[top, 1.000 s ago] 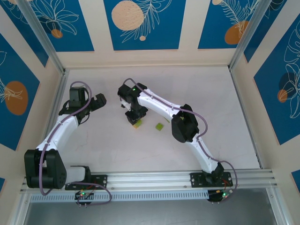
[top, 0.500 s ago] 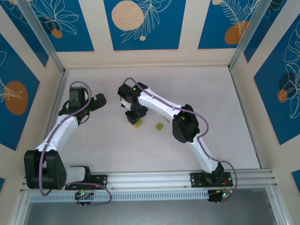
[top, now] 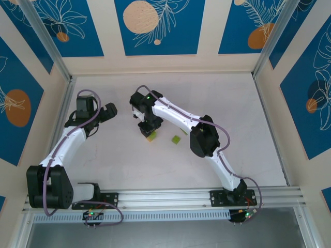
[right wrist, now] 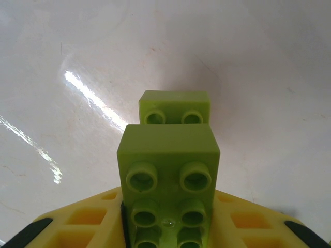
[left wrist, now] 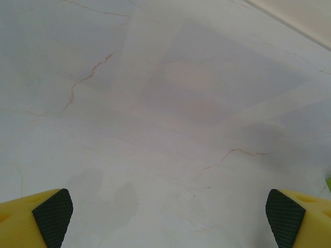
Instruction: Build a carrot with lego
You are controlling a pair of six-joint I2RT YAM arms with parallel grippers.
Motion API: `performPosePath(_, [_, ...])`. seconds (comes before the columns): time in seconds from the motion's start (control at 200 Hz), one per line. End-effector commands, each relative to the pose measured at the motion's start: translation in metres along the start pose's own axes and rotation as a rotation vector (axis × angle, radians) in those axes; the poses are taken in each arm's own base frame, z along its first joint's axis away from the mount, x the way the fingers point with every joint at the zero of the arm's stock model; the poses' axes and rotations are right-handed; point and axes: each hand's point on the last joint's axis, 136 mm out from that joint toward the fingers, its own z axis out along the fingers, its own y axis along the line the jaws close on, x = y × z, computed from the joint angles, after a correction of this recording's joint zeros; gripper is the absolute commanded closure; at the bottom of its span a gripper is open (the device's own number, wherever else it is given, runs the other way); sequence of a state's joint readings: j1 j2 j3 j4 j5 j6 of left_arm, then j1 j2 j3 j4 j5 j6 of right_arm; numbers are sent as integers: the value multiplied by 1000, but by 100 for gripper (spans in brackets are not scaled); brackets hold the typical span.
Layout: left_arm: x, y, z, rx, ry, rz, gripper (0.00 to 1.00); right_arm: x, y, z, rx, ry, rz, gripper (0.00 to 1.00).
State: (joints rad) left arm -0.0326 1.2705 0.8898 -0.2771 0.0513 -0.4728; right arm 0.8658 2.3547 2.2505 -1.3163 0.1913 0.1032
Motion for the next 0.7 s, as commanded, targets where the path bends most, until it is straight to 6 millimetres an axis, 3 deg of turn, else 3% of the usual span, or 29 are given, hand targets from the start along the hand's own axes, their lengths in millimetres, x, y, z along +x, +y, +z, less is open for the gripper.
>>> performPosePath(0.0, [-3,6,-4,-15,-15,-13,1,1,4,7,-19,30,-17,63])
performPosePath(0.695, [-3,6,-3,-16,-17,-12,2,9,10,27,0,107,-43,62])
